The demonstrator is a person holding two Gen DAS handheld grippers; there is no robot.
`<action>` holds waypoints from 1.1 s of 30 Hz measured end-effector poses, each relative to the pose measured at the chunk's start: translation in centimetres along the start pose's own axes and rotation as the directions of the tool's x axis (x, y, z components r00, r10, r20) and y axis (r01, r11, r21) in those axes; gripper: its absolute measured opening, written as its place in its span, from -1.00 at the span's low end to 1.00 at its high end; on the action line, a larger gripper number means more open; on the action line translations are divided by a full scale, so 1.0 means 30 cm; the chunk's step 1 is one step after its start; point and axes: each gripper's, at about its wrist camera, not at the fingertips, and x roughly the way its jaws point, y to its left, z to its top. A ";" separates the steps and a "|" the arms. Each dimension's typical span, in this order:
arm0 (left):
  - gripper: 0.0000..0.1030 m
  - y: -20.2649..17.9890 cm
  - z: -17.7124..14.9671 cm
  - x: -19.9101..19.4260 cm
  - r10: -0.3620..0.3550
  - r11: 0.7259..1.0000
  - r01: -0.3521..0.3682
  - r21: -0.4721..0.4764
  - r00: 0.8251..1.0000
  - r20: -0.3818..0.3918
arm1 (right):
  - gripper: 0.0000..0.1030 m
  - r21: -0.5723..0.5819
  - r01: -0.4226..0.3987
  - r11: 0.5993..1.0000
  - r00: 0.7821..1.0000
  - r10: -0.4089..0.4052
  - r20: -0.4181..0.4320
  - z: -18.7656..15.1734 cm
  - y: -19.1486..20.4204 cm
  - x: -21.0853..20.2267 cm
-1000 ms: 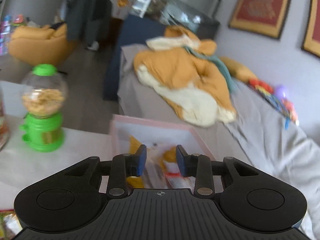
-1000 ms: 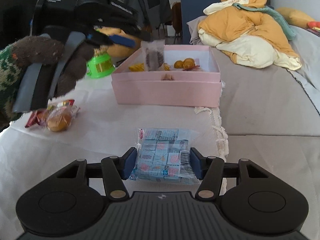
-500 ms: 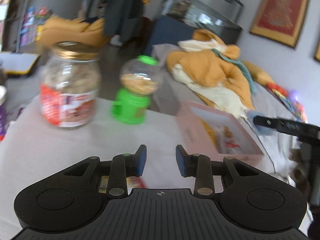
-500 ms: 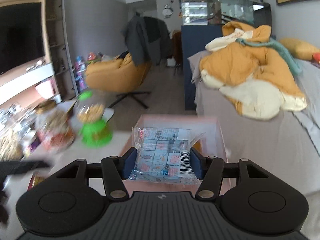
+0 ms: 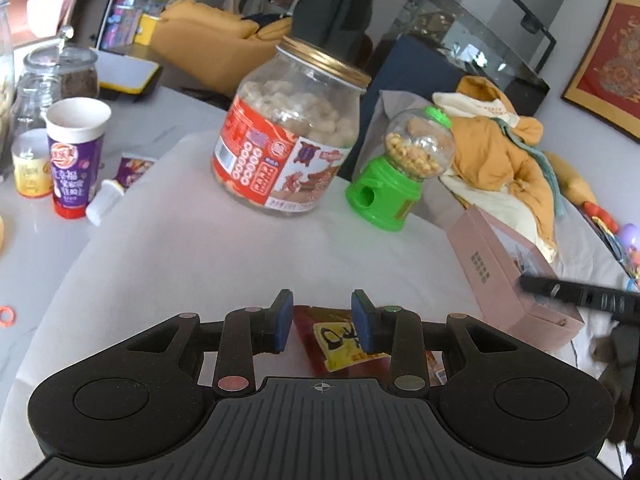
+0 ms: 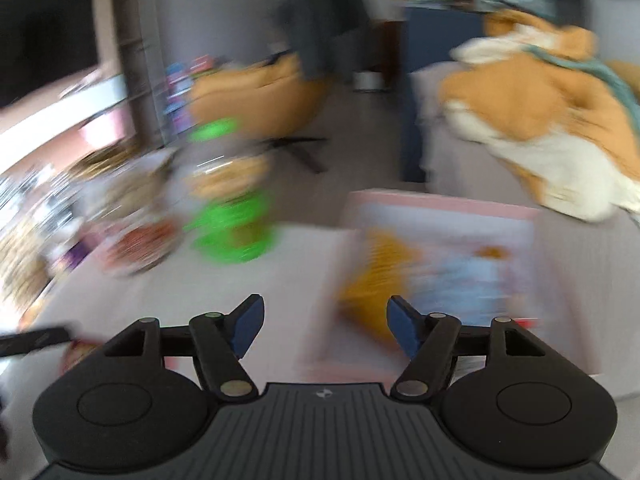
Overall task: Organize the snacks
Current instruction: 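Grasp the red snack bag with the right tool while the left tool reaches a red packet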
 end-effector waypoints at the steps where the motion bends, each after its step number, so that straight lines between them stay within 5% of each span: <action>1: -0.29 0.005 0.001 -0.020 0.009 1.000 -0.009 0.003 1.000 0.016 | 0.45 -0.031 -0.046 0.998 0.999 0.046 -0.018 -0.009 0.054 0.006; 6: -0.29 0.037 -0.006 -0.108 0.033 0.999 -0.034 0.011 0.999 0.032 | 0.46 -0.146 -0.247 0.958 0.962 0.226 -0.152 -0.078 0.304 0.079; 11: -0.29 0.044 -0.053 -0.123 -0.053 0.999 0.052 -0.014 0.998 -0.045 | 0.26 -0.246 -0.265 0.932 0.952 0.213 -0.220 -0.159 0.394 0.103; 16: -0.29 0.030 -0.064 -0.078 -0.067 0.997 0.064 -0.044 0.996 -0.052 | 0.25 -0.235 -0.393 0.889 0.887 0.299 -0.352 -0.196 0.401 0.037; 18: -0.30 0.028 -0.058 -0.072 -0.055 0.997 0.053 -0.050 0.998 -0.040 | 0.27 -0.327 -0.347 0.879 0.913 0.237 -0.331 -0.220 0.441 0.023; 21: -0.29 0.029 -0.047 -0.099 -0.021 0.999 0.021 -0.032 1.000 -0.007 | 0.42 -0.516 -0.198 0.833 0.972 0.100 -0.212 -0.255 0.516 0.013; 23: -0.29 0.034 -0.044 -0.128 0.005 1.000 -0.005 -0.017 1.000 0.010 | 0.47 -0.613 -0.093 0.784 0.993 0.025 -0.119 -0.262 0.558 0.044; 26: -0.29 0.060 -0.046 -0.162 0.025 1.000 -0.025 -0.012 1.000 0.019 | 0.51 -0.659 -0.056 0.750 0.998 0.020 -0.061 -0.227 0.584 0.110; 30: -0.30 0.097 -0.051 -0.184 0.034 0.999 -0.033 -0.028 0.999 0.021 | 0.51 -0.549 -0.135 0.825 0.989 0.075 -0.131 -0.114 0.568 0.223; 33: -0.30 0.113 -0.058 -0.189 0.020 0.999 -0.019 -0.038 1.000 0.022 | 0.51 -0.404 -0.241 0.882 0.960 0.157 -0.230 -0.049 0.528 0.294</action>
